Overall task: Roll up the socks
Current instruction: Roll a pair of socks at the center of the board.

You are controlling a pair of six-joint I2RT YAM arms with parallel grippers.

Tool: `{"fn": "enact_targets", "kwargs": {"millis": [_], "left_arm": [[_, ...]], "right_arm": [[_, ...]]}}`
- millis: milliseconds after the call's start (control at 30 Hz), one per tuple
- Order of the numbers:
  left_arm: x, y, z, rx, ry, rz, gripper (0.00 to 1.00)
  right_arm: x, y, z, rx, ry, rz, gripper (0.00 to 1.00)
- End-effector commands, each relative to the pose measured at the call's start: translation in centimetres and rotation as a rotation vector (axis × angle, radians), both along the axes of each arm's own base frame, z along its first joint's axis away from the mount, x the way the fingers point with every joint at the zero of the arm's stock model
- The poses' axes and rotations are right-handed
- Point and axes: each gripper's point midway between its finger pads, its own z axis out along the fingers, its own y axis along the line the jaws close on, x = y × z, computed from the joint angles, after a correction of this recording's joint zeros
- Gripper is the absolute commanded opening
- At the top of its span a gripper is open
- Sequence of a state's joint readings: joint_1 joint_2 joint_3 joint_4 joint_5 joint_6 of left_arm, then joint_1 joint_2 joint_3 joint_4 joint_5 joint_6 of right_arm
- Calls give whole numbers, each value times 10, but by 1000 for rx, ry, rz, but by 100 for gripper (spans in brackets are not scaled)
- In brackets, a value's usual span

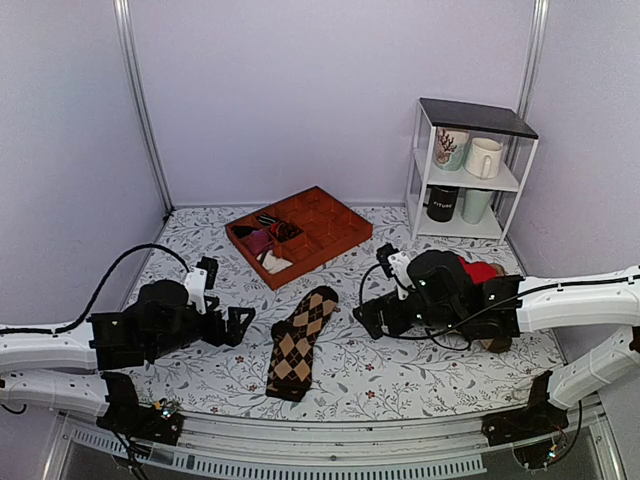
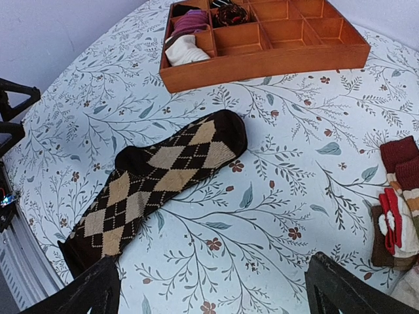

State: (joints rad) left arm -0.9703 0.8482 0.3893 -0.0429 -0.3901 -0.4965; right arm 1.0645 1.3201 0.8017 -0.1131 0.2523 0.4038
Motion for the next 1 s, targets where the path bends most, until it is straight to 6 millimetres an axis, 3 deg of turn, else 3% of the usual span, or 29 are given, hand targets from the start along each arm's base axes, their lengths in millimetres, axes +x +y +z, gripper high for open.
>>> {"fn": "enact_targets", "kwargs": {"millis": [0, 200, 333, 567, 700, 867, 967], "left_arm": [[2, 2, 5, 6, -26, -9, 99], [3, 10, 8, -26, -39, 35, 99], [-6, 2, 7, -18, -62, -57, 99], [-29, -14, -10, -113, -53, -214, 99], [-34, -10, -24, -115, -30, -216, 99], [-39, -7, -37, -100, 1, -218, 99], [-41, -6, -39, -114, 1, -217, 99]], "right_arm": [[-5, -1, -1, -6, -10, 46, 100], [-19, 10, -13, -17, -15, 179, 100], [-32, 24, -18, 13, -31, 302, 100], [-100, 68, -21, 178, -189, 730, 95], [-129, 96, -40, 199, -273, 883, 91], [-137, 138, -65, 170, -354, 955, 89], [-136, 152, -75, 159, -397, 958, 89]]}}
